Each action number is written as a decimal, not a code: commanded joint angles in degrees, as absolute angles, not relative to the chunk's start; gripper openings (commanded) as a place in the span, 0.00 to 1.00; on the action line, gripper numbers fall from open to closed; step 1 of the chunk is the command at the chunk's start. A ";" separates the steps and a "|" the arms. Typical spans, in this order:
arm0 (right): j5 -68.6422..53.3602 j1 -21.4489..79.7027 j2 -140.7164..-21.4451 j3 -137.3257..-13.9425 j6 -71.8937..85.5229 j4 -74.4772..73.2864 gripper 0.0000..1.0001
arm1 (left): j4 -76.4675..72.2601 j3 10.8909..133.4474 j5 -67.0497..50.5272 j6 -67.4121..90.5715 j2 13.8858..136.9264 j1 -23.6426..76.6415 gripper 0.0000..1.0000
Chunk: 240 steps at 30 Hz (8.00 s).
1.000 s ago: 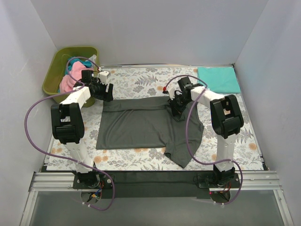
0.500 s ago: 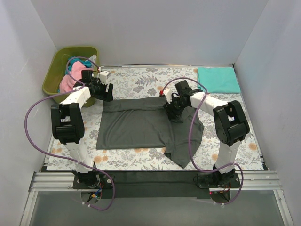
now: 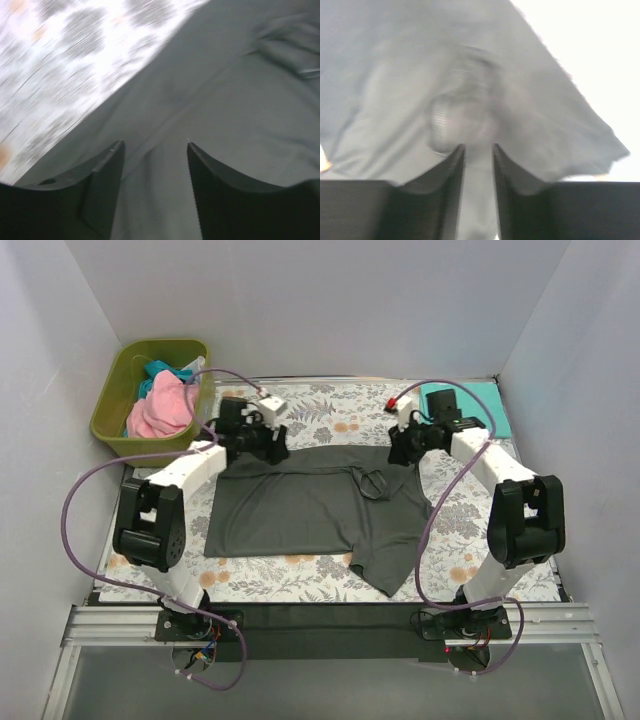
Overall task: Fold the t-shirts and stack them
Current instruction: Fold the tshirt
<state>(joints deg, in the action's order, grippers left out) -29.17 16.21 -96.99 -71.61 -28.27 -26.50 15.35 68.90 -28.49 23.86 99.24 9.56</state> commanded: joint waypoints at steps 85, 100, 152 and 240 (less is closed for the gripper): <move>-30.15 13.27 -109.78 -76.56 -15.38 -33.75 0.63 | 11.25 71.02 -13.54 33.40 99.58 28.39 0.39; -24.18 13.36 -106.26 -75.76 -13.19 -32.61 0.34 | 11.25 69.79 -13.80 33.22 99.23 28.21 0.39; -28.13 18.73 -103.80 -74.88 -21.01 -37.79 0.36 | 12.84 64.95 -23.46 35.16 94.13 24.17 0.44; -18.38 25.92 -123.83 -103.09 -15.03 -38.06 0.41 | 31.64 76.46 -24.08 16.44 104.85 -4.83 0.63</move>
<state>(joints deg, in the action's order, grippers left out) -21.71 25.23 -122.39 -101.03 -15.92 -37.41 31.20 74.13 -22.98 17.56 106.30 -4.14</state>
